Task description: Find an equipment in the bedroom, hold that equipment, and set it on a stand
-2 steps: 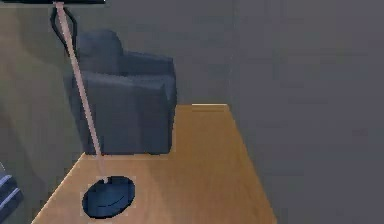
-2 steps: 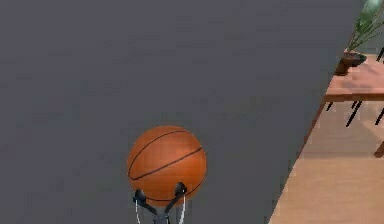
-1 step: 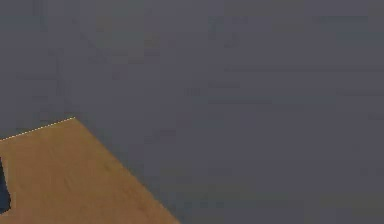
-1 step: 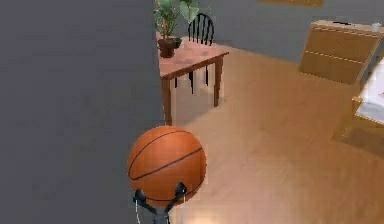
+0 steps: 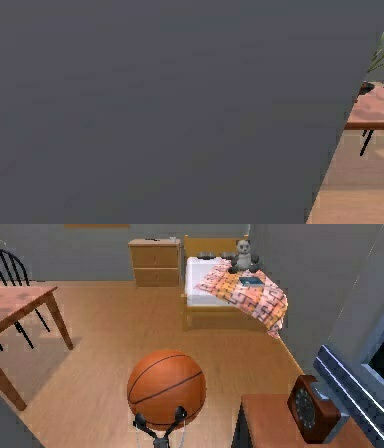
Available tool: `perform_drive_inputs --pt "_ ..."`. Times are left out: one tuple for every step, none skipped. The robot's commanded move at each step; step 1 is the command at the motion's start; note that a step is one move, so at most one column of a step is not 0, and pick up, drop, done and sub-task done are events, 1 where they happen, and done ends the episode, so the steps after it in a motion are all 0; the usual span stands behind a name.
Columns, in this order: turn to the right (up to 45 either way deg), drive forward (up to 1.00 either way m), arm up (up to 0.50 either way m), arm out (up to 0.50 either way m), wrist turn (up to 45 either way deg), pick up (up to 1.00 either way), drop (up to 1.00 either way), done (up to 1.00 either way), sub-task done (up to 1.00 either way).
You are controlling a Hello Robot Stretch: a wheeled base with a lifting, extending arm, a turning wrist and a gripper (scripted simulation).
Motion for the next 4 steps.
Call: perform_drive_inputs --pt "0.0 0.05 0.00 0.00 0.0 0.00 0.00 0.00 0.00" --pt "45.0 0.00 0.00 0.00 0.0 0.00 0.00 0.00 0.00" --pt "24.0 0.00 0.00 0.00 0.0 0.00 0.00 0.00 0.00" --pt "0.0 0.00 0.02 0.00 0.0 0.00 0.00 0.00 0.00"
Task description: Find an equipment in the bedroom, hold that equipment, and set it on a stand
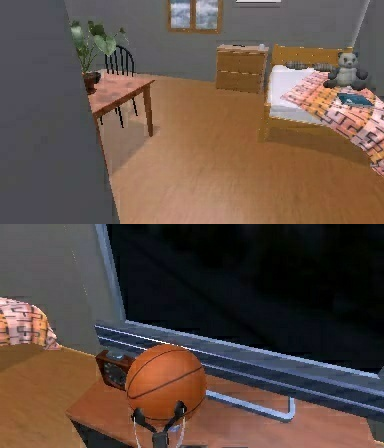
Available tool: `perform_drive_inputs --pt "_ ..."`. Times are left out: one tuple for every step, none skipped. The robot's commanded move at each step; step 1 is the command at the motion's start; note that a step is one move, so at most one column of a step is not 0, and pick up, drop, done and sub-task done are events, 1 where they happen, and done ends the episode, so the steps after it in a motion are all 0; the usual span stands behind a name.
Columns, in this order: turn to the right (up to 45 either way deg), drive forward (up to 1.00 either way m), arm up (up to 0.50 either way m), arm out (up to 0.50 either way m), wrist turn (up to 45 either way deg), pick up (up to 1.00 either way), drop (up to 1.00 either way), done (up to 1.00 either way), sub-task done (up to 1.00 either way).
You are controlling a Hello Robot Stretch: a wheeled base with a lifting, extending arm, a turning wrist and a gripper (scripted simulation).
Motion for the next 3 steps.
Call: perform_drive_inputs --pt "0.0 0.00 0.00 0.44 0.0 0.00 0.00 0.00 0.00" --pt "0.0 0.00 0.00 0.44 0.0 0.00 0.00 0.00 0.00" --pt "0.0 0.00 0.00 0.00 0.0 0.00 1.00 0.00 0.00"
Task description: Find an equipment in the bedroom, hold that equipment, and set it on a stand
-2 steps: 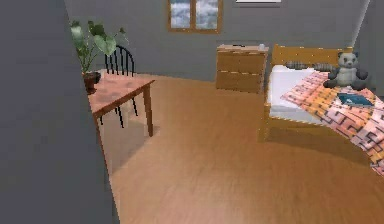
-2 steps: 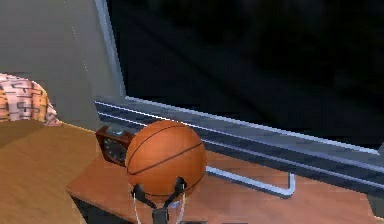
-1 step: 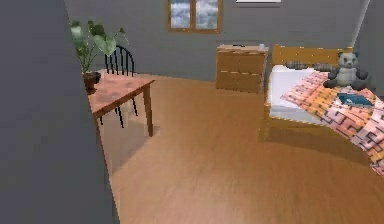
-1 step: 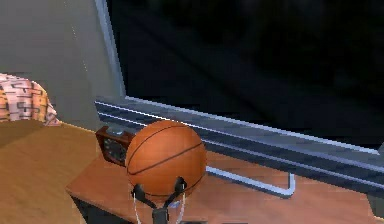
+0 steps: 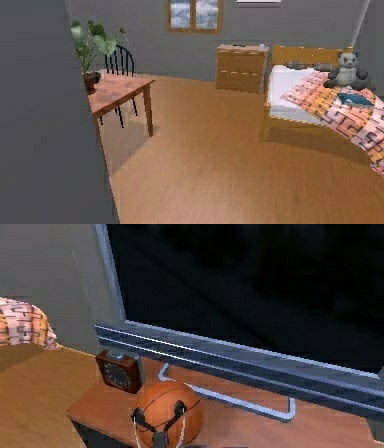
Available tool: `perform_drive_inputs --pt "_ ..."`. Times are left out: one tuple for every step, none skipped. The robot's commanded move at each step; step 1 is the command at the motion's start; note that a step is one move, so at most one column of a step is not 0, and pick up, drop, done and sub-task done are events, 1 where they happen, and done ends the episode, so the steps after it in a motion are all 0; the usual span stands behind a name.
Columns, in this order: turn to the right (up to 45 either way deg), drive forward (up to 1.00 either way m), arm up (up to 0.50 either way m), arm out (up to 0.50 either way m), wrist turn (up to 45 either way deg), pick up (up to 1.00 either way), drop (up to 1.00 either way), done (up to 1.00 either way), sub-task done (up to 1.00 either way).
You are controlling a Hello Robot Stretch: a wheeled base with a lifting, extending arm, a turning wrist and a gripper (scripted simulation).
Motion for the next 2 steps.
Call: perform_drive_inputs --pt "0.0 0.00 0.10 0.00 0.0 0.00 0.00 0.00 0.00" --pt "0.0 0.00 0.00 0.00 0.0 0.00 0.00 1.00 0.00"
